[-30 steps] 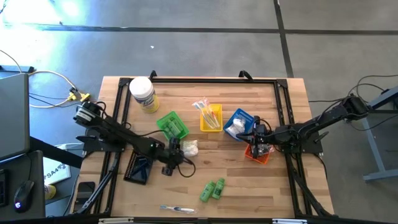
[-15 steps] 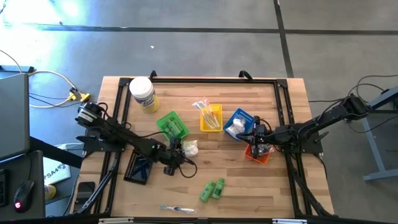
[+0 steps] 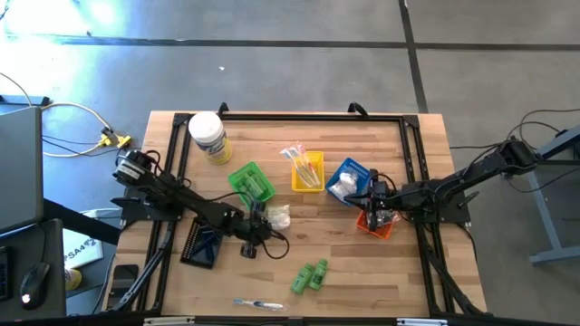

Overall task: Pick & Place Travel size toiletries
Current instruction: Put the cotton pack into the blue bin

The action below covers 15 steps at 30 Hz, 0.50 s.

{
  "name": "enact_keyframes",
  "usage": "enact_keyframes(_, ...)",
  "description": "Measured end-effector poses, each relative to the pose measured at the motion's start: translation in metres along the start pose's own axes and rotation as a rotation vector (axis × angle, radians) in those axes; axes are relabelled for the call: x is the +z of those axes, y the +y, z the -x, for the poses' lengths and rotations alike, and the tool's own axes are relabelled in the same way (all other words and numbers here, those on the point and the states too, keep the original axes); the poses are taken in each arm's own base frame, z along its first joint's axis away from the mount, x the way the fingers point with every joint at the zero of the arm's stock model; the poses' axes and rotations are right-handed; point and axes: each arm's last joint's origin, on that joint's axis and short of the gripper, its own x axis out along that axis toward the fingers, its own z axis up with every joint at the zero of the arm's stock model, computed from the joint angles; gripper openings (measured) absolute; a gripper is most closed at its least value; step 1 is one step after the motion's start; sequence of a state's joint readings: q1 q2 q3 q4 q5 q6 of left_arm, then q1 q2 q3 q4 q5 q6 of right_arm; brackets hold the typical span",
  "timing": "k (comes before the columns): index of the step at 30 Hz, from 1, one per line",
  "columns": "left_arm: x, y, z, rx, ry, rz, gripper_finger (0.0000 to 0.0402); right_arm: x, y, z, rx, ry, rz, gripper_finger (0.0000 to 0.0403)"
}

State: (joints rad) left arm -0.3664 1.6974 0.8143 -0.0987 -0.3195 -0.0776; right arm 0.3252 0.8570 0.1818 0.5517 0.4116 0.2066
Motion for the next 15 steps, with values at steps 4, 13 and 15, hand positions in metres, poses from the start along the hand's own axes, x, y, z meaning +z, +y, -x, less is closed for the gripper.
enact_keyframes(4, -0.001, 0.0, 0.0, 0.001, 0.003, -0.01, 0.0009, 0.0, 0.0, 0.0, 0.002, -0.002, -0.001, 0.0004)
enact_keyframes(13, 0.006, 0.002, 0.006, 0.022, -0.03, -0.113, 0.0003, 0.0, 0.001, 0.0, 0.047, 0.003, -0.003, 0.0004)
enact_keyframes(15, 0.016, 0.003, 0.011, 0.026, -0.066, -0.134, 0.0002, 0.001, 0.001, 0.0, 0.046, 0.001, -0.004, 0.0004)
